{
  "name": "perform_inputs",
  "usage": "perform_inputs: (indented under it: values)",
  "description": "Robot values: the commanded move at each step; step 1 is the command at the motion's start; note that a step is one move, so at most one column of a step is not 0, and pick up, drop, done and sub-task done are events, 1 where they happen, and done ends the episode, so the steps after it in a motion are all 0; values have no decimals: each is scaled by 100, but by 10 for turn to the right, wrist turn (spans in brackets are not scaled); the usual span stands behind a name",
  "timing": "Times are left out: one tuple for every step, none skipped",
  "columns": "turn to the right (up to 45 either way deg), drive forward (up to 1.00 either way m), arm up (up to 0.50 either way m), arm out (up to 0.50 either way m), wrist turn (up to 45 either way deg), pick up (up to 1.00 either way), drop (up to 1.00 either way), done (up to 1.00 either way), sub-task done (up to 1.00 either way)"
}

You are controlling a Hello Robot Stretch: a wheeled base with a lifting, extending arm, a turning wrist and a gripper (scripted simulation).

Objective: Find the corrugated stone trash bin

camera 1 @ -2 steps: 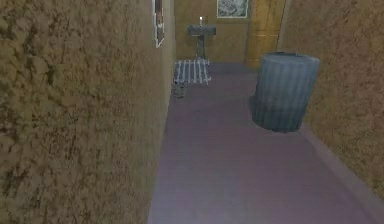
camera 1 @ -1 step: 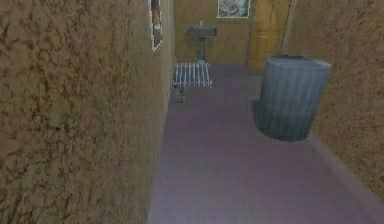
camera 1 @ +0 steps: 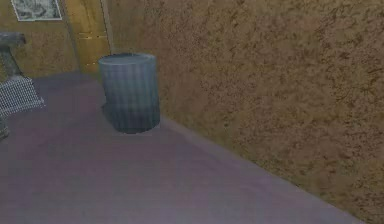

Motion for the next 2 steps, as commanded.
perform_inputs:
  values:
    - [420, 0, 0, 0, 0, 0, 0, 0, 0]
    - [0, 10, 0, 0, 0, 0, 0, 0, 0]
